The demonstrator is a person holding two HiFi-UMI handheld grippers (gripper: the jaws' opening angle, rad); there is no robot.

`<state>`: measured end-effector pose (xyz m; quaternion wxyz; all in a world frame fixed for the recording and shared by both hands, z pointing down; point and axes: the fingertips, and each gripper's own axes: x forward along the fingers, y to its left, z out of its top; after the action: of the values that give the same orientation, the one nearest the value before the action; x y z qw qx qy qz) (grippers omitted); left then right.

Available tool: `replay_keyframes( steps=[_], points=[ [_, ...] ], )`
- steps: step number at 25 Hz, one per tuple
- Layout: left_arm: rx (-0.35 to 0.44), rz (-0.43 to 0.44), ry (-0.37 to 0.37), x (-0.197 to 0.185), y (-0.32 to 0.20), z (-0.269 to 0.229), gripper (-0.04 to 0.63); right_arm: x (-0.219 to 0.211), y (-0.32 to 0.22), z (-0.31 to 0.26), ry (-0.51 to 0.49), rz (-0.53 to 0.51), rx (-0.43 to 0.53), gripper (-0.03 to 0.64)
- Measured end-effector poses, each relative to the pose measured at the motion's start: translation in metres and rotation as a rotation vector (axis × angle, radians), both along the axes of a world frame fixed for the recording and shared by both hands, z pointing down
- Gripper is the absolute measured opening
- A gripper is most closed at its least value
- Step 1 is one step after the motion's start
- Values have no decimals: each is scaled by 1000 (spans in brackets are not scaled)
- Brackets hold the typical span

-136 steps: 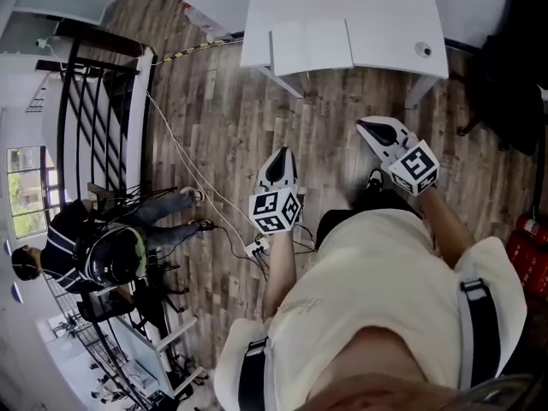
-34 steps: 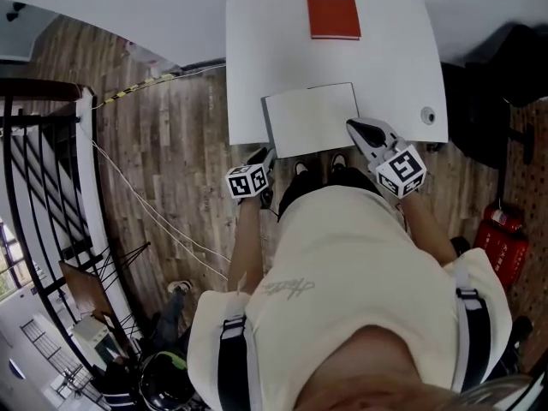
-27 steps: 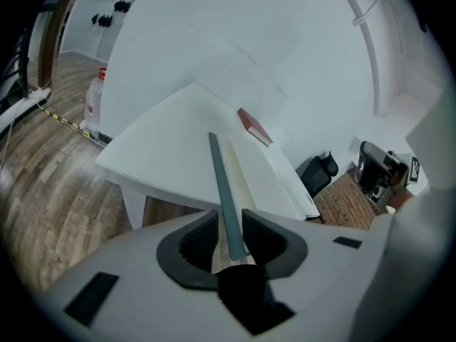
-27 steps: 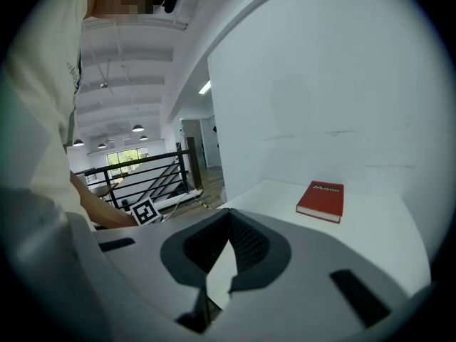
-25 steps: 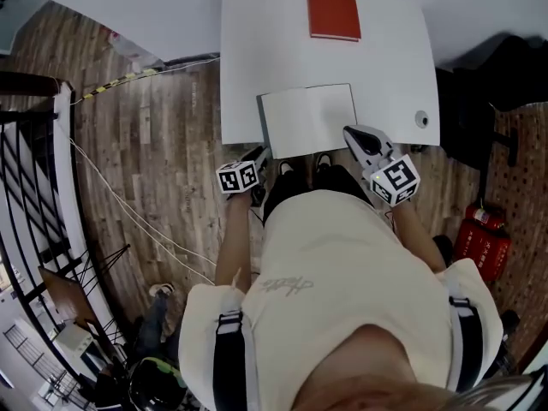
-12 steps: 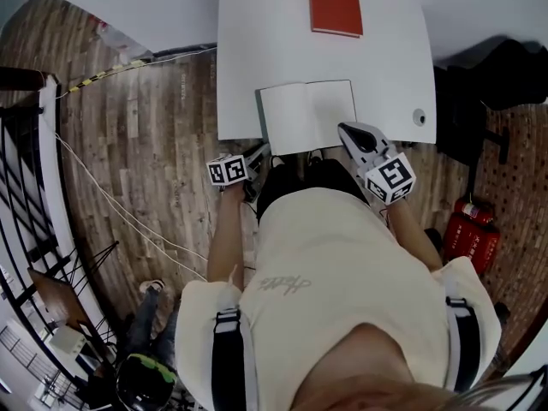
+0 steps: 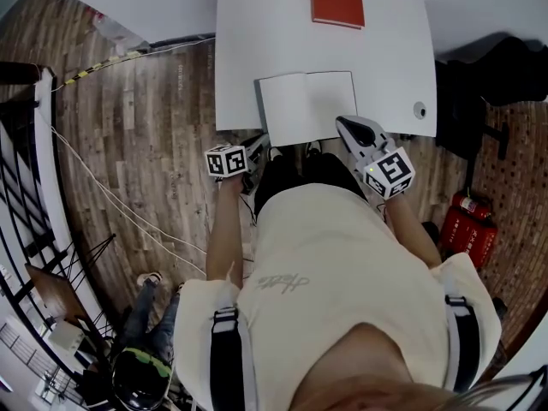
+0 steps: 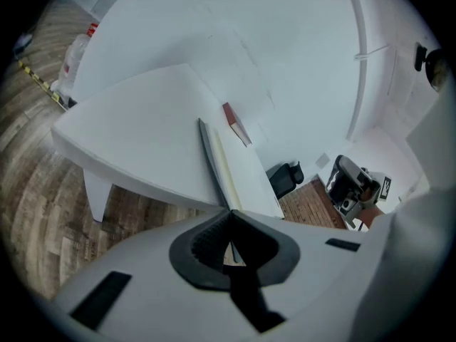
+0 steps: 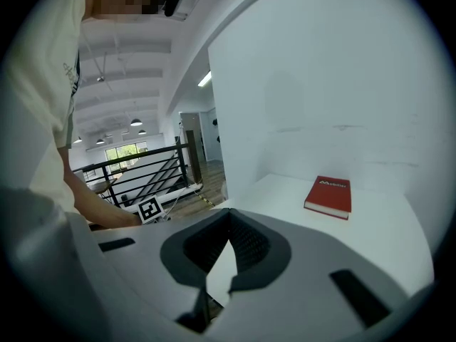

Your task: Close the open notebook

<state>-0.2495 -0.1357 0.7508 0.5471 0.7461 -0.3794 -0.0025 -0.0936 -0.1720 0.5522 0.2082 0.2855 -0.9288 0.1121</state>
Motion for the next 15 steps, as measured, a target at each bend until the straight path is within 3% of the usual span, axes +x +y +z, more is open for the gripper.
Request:
replay_keyframes(
  steps=[6, 15],
  points=[
    [92, 12, 62, 6, -10, -46, 25, 5, 5, 3, -14, 14, -1, 8],
    [202, 105, -14, 42, -16, -109, 25, 19, 2, -4, -56, 24, 27, 8]
  ],
)
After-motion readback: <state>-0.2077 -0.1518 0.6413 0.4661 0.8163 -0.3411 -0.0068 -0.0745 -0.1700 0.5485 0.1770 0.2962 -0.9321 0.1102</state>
